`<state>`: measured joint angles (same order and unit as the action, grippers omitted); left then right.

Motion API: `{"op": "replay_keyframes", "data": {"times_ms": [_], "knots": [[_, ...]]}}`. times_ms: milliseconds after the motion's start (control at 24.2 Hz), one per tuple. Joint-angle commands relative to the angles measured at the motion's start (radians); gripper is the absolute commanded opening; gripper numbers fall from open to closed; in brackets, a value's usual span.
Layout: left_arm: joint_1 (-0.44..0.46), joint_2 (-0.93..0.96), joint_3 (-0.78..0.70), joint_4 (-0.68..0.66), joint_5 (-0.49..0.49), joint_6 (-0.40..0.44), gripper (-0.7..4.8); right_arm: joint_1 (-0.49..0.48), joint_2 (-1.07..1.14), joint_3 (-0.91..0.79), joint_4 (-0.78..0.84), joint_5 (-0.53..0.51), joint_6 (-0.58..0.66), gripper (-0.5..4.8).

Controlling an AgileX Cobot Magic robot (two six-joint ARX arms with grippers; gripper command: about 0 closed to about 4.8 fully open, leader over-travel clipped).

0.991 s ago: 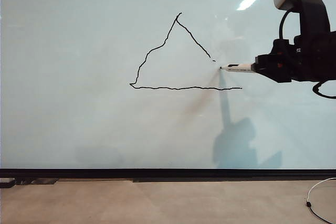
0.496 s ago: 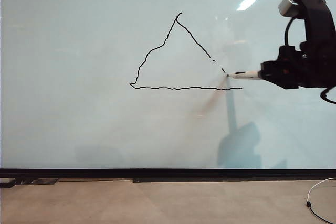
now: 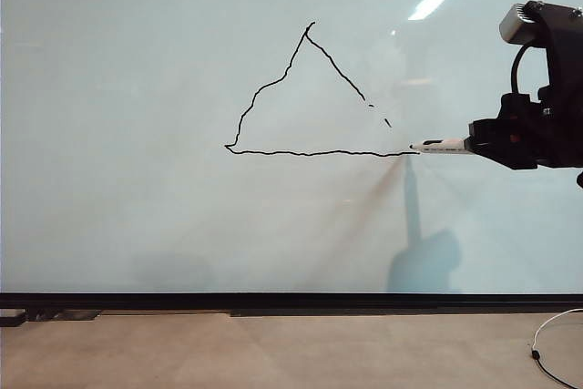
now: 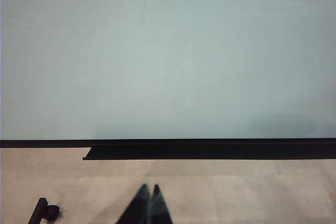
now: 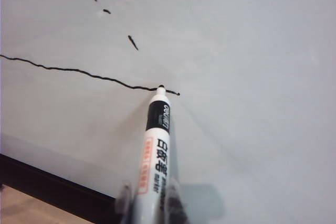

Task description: Pick up the pen on the shelf to the right of the whiteboard and draw a triangle.

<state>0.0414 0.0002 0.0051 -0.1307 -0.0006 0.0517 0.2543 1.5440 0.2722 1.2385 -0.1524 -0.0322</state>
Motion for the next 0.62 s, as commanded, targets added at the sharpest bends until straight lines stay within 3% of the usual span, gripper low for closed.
{"op": "replay_keyframes", "data": {"times_ms": [41, 619], "knots": [[0.0, 0.0, 0.003, 0.012, 0.004, 0.0, -0.05, -0.013, 0.003, 0.002, 0.023, 0.005, 0.012, -0.05], [0.0, 0.0, 0.003, 0.012, 0.004, 0.0, -0.05, -0.023, 0.038, 0.043, 0.029, -0.006, 0.017, -0.05]]}}
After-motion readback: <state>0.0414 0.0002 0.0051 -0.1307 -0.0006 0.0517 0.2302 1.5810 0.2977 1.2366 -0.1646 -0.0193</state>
